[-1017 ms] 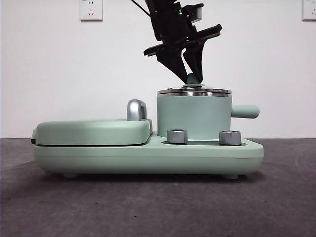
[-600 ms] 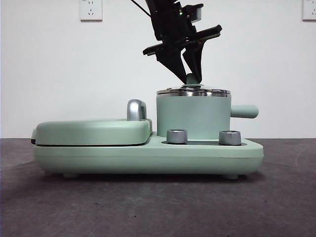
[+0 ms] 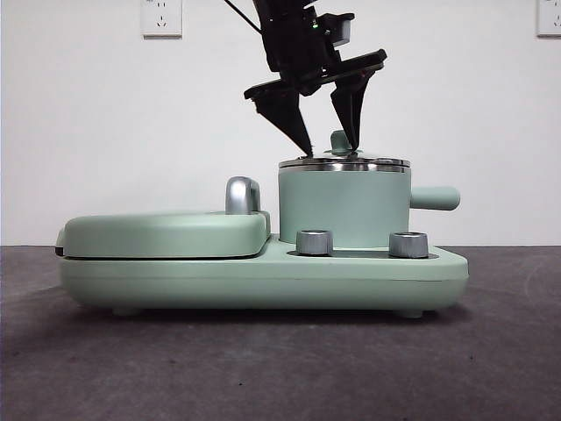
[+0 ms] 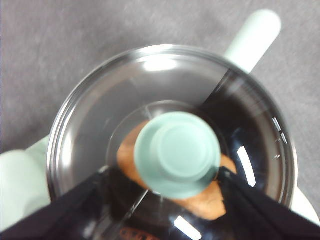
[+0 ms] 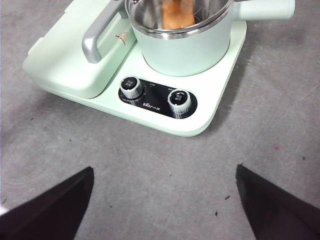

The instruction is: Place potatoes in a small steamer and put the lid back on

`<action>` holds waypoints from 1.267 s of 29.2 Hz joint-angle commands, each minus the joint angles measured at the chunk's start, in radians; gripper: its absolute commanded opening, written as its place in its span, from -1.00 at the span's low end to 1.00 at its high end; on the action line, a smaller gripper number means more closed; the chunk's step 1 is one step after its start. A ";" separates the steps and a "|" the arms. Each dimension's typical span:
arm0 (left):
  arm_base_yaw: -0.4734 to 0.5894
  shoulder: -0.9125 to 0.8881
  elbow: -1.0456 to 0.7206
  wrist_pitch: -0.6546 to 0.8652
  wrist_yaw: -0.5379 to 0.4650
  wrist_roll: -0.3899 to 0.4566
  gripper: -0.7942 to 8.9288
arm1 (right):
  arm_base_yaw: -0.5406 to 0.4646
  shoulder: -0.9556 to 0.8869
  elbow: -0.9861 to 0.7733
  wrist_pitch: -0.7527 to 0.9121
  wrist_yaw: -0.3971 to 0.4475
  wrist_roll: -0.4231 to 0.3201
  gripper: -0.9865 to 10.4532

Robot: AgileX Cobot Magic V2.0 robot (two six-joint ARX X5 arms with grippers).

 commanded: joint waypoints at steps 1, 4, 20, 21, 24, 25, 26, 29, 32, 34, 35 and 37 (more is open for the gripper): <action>-0.003 -0.050 0.042 -0.020 0.003 -0.016 -0.05 | 0.007 0.004 0.008 0.012 -0.003 0.010 -0.06; -0.004 -0.131 0.042 -0.110 0.003 -0.005 -0.05 | 0.007 0.004 0.008 0.012 -0.003 0.010 -0.06; -0.002 -0.897 -0.703 -0.203 0.006 0.020 -0.05 | 0.008 0.006 0.008 0.013 -0.081 0.003 -0.06; -0.002 -0.943 -0.759 -0.182 0.006 0.018 -0.05 | 0.009 0.006 0.008 0.013 -0.092 0.001 -0.06; 0.000 -1.118 -0.951 -0.087 0.006 0.001 -0.05 | 0.011 0.006 0.008 0.013 -0.125 -0.003 -0.06; 0.000 -1.180 -1.010 -0.049 0.006 -0.007 -0.05 | 0.011 0.006 0.008 0.013 -0.132 -0.003 -0.06; 0.000 -1.234 -1.061 -0.016 0.006 -0.019 -0.05 | 0.011 0.006 0.008 0.014 -0.135 -0.003 -0.06; 0.000 -1.398 -1.207 0.086 0.006 -0.071 -0.05 | 0.011 0.006 0.008 0.018 -0.135 -0.004 -0.06; 0.000 -1.530 -1.317 0.134 0.006 -0.109 -0.05 | 0.011 0.006 0.008 0.029 -0.135 -0.005 -0.06; 0.000 -1.598 -1.367 0.134 0.006 -0.138 -0.05 | 0.011 0.006 0.008 0.037 -0.136 -0.005 -0.06; 0.000 -1.619 -1.382 0.133 0.006 -0.145 -0.05 | 0.011 0.006 0.008 0.041 -0.145 -0.005 -0.06; -0.001 -1.661 -1.405 0.132 0.006 -0.155 -0.05 | 0.011 0.006 0.008 0.053 -0.163 -0.005 -0.06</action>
